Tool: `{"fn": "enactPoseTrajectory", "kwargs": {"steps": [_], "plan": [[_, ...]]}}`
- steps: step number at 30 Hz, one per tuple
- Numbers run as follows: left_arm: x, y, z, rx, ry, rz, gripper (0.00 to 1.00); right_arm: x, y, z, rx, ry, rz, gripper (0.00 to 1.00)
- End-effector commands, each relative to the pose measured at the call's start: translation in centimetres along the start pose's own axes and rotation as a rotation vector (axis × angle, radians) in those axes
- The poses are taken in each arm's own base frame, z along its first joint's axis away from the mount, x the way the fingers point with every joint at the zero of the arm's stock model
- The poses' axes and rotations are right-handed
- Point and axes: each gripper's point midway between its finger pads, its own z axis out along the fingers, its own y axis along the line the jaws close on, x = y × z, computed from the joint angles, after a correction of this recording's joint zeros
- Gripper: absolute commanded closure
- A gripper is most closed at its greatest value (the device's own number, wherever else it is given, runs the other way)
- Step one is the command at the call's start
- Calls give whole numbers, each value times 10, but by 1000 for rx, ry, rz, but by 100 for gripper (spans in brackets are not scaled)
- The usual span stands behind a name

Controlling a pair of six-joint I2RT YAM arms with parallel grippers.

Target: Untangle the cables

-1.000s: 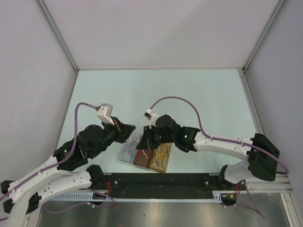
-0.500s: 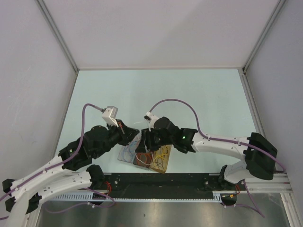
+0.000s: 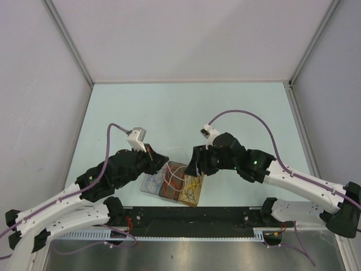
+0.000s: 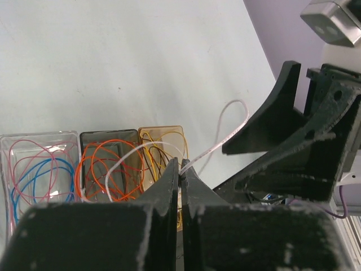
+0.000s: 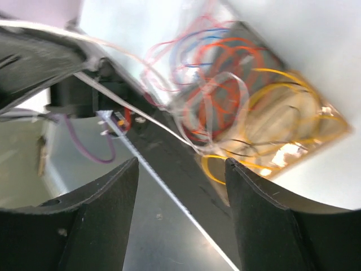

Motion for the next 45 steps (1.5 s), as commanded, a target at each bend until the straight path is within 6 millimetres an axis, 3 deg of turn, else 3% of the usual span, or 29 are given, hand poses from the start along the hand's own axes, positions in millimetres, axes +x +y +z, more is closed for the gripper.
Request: {"fn": "enactPoseTrajectory", "kwargs": {"steps": [1,6,9,11,17,20,24,28,34,41,45], "plan": [[6,-8,0,29,19,-29,100,-4,-42,-18,172,-24,-6,33],[16,1,-3,-9,56,-32,100,-10,-47,-27,184,-49,-5,38],[24,12,-7,-54,76,-41,100,-14,-39,-27,145,-61,-4,51],[29,20,-9,-87,86,-46,100,-14,-32,-23,112,-55,-5,61],[47,54,-15,-253,130,-36,100,-12,-20,-6,56,-21,-4,78],[52,79,-21,-386,144,-15,100,-10,-18,2,45,-7,-3,81],[57,86,-24,-446,170,8,99,-6,-17,12,39,15,-4,84],[65,74,-7,-397,195,23,100,-7,-17,19,31,21,-4,84],[95,56,28,-313,267,30,100,-9,-24,25,40,31,5,85],[118,63,55,-357,322,87,99,-11,-32,28,50,41,9,86],[138,78,66,-432,373,111,100,-11,-35,31,48,50,10,86]]}}
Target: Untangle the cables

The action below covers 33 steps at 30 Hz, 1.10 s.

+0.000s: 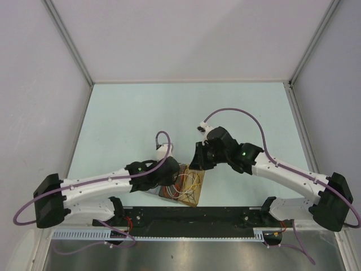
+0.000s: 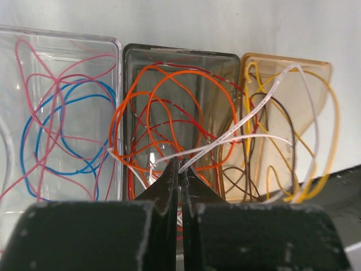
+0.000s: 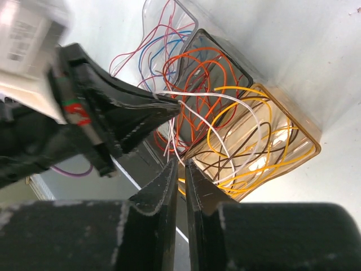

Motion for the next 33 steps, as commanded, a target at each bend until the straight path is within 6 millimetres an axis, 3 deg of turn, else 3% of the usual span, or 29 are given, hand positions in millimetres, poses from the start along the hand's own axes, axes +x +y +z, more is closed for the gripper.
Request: {"fn": "enactPoseTrajectory", "kwargs": {"steps": [1,7,13,17,22,25,26,29,31,32,33], "plan": [[9,-3,19,-30,25,19,100,-8,5,3,-36,-13,-18,87],[19,9,29,-126,86,23,99,-11,3,3,-45,-11,-14,87],[3,6,11,-98,47,21,75,-16,6,-6,-58,-36,-18,86],[-15,-8,-7,-35,16,21,59,-21,10,-12,-81,-56,-17,85],[-29,-16,-19,-34,4,50,48,-29,14,-23,-101,-90,-12,82],[-38,-15,-29,-34,-11,64,40,-35,14,-30,-104,-118,-5,68],[-47,-15,-35,-37,-42,60,34,-39,13,-36,-98,-134,0,63],[-65,-5,-55,-52,-112,62,22,-46,9,-48,-77,-183,-1,40],[-77,-2,-69,-39,-162,46,14,-50,1,-54,-37,-216,3,35],[-81,3,-73,-48,-179,60,2,-53,0,-59,-31,-237,7,31],[-85,7,-76,-51,-196,58,0,-54,-2,-62,-26,-247,11,26]]}}
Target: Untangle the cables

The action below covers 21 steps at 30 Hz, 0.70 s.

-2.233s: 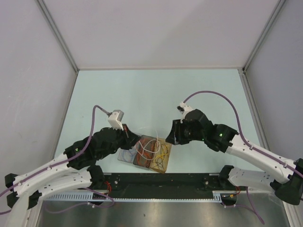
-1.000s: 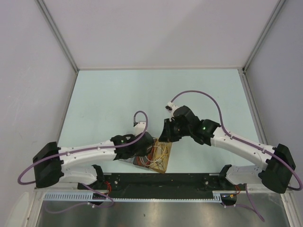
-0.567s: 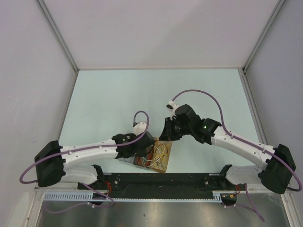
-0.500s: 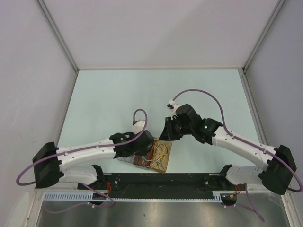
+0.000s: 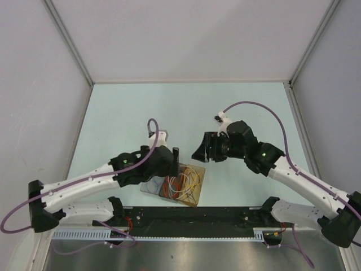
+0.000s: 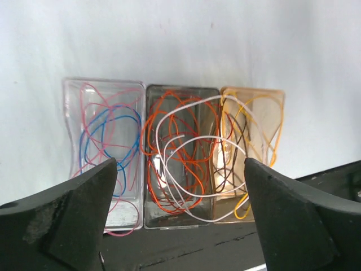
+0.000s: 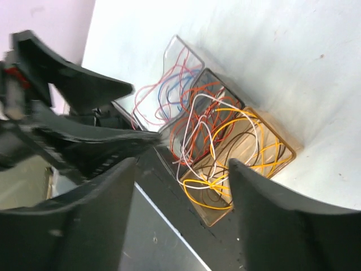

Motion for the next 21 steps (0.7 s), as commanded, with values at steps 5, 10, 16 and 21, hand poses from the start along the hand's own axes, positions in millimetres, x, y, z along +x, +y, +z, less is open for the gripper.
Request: {"fn": "enactPoseTrajectory", "kwargs": {"steps": [5,10,16,21], "plan": [[-60,43,-56,-26,-269,37,0,-26,-23,-34,135,-155,-1,14],[-70,97,-64,-170,-422,60,0,-46,-75,-71,397,-321,65,3],[-78,118,-79,-212,-494,5,0,-66,-156,-157,852,-668,235,0],[-84,118,-78,-222,-529,17,0,-67,-175,-184,965,-802,281,0]]}}
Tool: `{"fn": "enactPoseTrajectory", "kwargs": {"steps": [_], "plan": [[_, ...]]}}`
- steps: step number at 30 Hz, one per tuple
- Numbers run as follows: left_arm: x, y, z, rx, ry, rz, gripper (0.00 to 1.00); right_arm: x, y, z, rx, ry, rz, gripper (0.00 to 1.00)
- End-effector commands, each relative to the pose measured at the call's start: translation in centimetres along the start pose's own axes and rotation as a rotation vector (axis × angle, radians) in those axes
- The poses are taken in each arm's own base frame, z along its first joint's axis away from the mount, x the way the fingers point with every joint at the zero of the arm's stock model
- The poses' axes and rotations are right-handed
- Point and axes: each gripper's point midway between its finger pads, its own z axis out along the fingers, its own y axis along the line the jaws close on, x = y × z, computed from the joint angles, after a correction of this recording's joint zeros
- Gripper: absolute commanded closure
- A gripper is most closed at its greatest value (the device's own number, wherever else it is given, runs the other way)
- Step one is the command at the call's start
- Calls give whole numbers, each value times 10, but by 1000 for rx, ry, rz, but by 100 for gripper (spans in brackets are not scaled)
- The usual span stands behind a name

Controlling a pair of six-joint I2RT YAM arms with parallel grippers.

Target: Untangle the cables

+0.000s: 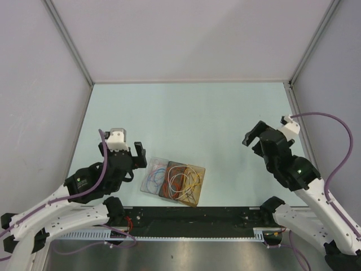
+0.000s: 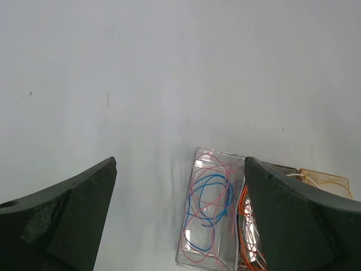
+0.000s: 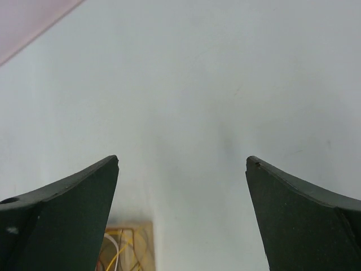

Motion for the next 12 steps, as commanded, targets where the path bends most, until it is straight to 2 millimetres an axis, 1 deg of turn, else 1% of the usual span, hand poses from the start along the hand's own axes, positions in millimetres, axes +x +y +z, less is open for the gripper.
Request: {"fn": "enactPoseTrajectory", "kwargs": {"steps": [1,4,8,11,12], "plan": [[-9,7,6,-51,-54,36,0,-20,-49,4,231,-174,66,0],[-7,11,8,-85,-43,42,0,-21,-56,7,269,-203,99,0],[-5,9,9,-83,-36,47,0,-23,-70,11,347,-258,133,0],[-4,9,9,-79,-32,49,0,-24,-68,19,363,-262,87,0],[-5,9,10,-81,-31,44,0,-26,-65,21,356,-271,90,0]]}}
